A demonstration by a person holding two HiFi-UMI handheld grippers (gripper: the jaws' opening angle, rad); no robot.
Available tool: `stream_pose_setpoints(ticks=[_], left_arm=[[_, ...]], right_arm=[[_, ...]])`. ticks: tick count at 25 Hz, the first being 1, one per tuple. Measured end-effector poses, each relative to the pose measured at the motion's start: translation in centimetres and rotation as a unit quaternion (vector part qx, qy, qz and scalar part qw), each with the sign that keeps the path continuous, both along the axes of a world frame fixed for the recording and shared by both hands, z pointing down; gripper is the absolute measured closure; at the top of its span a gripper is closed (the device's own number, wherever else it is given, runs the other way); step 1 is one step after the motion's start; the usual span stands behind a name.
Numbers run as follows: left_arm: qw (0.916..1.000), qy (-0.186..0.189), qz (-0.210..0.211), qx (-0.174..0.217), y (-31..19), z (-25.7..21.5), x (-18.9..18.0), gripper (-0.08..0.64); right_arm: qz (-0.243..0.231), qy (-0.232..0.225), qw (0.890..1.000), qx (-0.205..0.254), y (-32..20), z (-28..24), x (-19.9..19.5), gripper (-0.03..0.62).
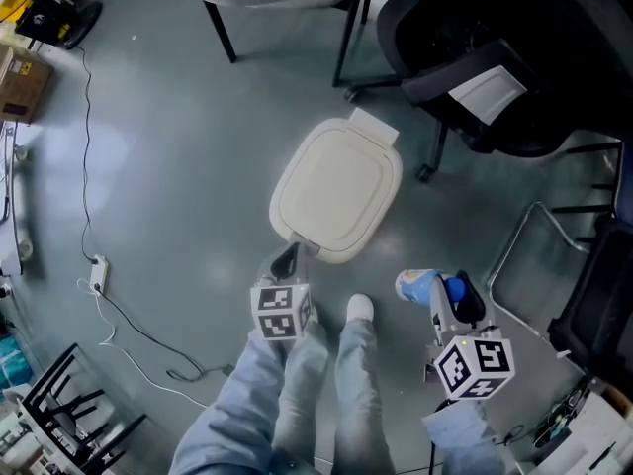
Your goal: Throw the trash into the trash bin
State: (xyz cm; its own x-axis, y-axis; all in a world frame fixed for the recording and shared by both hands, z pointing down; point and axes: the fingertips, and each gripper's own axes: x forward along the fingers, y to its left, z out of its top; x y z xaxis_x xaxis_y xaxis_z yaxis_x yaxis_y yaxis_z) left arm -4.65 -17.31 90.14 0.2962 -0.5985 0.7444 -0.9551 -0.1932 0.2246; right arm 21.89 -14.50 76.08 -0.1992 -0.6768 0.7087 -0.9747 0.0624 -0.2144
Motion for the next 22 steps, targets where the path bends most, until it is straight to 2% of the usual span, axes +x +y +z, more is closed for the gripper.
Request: stream_pose_setpoints(ticks=[13,16,20,22], left_arm=[[0.9997,0.019,0.008,0.016,0.1,0.1,0.1,0.551],[0.9994,0.034,0.007,0.008,-0.1,-0.1,0.4,0.551],[0.9984,0.046,-0.024,-0.022,-0.5,-0.4,-0.3,0.551],[0.9987,0.043,-0.023,-0.018,-0.6,-1.3,-0.6,0.551]], right_arm=[[-0.011,-0.003,1.0,0.002,-0.3,-0.1,-1.4,0.393],[-0.01,-0.001,1.0,0.005,-0.4,-0.2,-1.5,0.393],[-0.012,0.002,1.0,0.011,-0.7,-0.9,-1.7,0.393],[-0.016,0.003,1.0,0.016,-0.8,-1.7,-2.0,0.393]])
